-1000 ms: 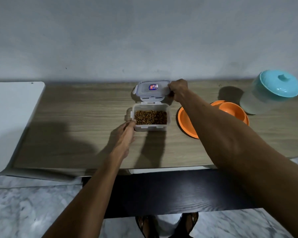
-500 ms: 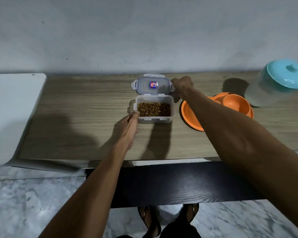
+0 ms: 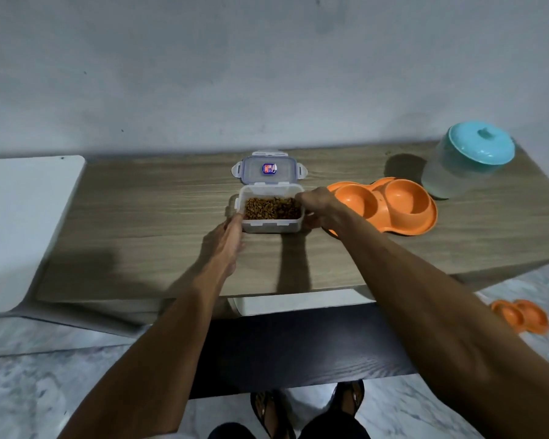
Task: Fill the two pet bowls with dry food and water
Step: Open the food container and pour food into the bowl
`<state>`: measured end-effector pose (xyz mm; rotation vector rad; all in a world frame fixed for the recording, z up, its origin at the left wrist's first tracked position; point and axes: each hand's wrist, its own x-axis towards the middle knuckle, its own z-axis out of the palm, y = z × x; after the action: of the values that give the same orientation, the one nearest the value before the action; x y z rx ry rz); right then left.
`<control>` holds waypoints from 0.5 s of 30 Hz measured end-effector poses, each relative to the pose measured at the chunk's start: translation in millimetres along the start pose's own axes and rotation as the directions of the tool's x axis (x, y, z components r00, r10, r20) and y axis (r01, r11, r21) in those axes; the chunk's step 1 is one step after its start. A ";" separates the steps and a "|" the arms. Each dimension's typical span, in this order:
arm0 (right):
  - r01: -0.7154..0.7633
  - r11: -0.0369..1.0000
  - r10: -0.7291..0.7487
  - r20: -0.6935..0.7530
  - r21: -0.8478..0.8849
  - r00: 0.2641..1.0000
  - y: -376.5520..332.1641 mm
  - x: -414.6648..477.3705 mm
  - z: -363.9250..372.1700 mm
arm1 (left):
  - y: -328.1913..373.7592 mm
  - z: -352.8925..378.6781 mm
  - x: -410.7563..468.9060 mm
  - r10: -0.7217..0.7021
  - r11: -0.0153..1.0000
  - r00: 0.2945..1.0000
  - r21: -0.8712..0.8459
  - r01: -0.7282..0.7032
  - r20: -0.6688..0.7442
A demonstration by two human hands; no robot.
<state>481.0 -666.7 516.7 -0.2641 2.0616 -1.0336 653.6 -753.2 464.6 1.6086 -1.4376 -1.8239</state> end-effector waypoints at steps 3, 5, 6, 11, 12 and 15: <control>-0.014 0.995 0.011 0.036 0.094 0.999 -1.6 -12.4 -12.3 | 5.3 2.3 -6.1 0.008 1.000 0.998 -0.005 -0.007 0.065; 0.008 0.988 -0.012 0.022 0.155 1.000 -4.8 -20.7 -30.0 | 7.9 7.3 -9.1 0.014 1.000 0.998 0.014 -0.015 0.055; 0.023 0.984 -0.026 0.016 0.179 1.000 -6.5 -24.9 -41.7 | 8.8 11.7 -9.1 0.014 0.999 0.999 0.048 -0.016 0.046; 0.111 0.974 -0.101 -0.060 0.197 0.993 -13.2 -46.8 -114.2 | 25.2 59.9 -41.8 0.171 0.949 0.983 0.258 -0.182 0.064; 0.128 0.974 -0.113 -0.089 0.189 0.990 -12.6 -50.4 -128.4 | 29.4 74.8 -54.3 0.200 0.926 0.973 0.302 -0.226 0.115; 0.167 0.974 -0.139 -0.179 0.151 0.974 -5.7 -58.5 -165.0 | 26.9 111.7 -68.2 0.265 0.831 0.931 0.430 -0.353 0.251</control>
<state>397.5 -545.4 611.4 -0.2623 2.1142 -1.3542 567.7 -661.1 509.4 1.3045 -2.2170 -1.5378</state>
